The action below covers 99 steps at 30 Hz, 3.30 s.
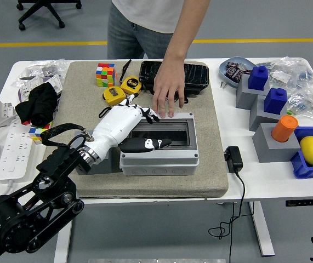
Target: Fetch the battery,place it into the box,close the lid of the box
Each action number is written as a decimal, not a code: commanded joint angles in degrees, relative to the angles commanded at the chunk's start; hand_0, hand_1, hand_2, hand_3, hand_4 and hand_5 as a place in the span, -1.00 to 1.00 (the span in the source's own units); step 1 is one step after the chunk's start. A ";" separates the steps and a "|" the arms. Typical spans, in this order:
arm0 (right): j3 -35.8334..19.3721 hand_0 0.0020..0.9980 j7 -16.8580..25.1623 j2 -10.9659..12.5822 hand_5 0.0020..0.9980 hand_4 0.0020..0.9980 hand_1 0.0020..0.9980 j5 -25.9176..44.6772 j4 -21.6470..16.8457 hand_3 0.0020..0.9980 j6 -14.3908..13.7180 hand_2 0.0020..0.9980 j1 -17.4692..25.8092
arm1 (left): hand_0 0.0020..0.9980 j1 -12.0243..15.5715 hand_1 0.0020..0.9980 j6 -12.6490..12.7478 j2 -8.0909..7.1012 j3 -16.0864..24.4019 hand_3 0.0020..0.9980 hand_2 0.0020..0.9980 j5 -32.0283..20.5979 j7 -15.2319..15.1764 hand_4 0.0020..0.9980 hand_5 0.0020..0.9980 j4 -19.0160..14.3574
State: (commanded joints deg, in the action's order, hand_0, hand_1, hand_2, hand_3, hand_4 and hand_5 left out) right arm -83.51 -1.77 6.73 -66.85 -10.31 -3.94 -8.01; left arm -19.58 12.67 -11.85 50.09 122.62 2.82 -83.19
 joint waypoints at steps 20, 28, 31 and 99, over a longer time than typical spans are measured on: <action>-0.48 0.73 0.25 -0.57 1.00 1.00 0.66 -0.05 0.00 0.57 -0.76 0.58 0.61 | 0.81 8.55 0.87 0.01 5.49 28.85 0.72 0.82 -30.93 -10.69 1.00 1.00 -0.23; -1.74 0.97 1.97 -0.91 1.00 1.00 0.83 -1.76 0.00 0.74 -5.34 0.73 0.49 | 0.83 11.18 0.95 -3.97 6.58 32.38 0.83 0.92 -50.63 -13.60 1.00 1.00 -0.56; -2.77 0.97 2.36 -0.95 1.00 1.00 0.83 -3.72 0.00 0.74 -6.25 0.73 0.72 | 0.83 12.72 0.95 -4.89 6.83 33.23 0.83 0.92 -57.88 -13.61 1.00 1.00 -0.87; 14.33 0.76 7.91 -0.98 1.00 1.00 0.65 6.01 0.00 0.69 -10.74 0.60 2.96 | 0.42 19.51 0.40 2.29 7.43 25.33 0.36 0.34 -49.42 -16.01 1.00 1.00 -0.32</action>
State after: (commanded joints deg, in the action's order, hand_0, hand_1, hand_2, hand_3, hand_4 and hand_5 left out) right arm -69.17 6.14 5.75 -60.84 -10.31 -14.68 -5.06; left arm -0.07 14.96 -4.42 75.42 73.20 -13.19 -83.51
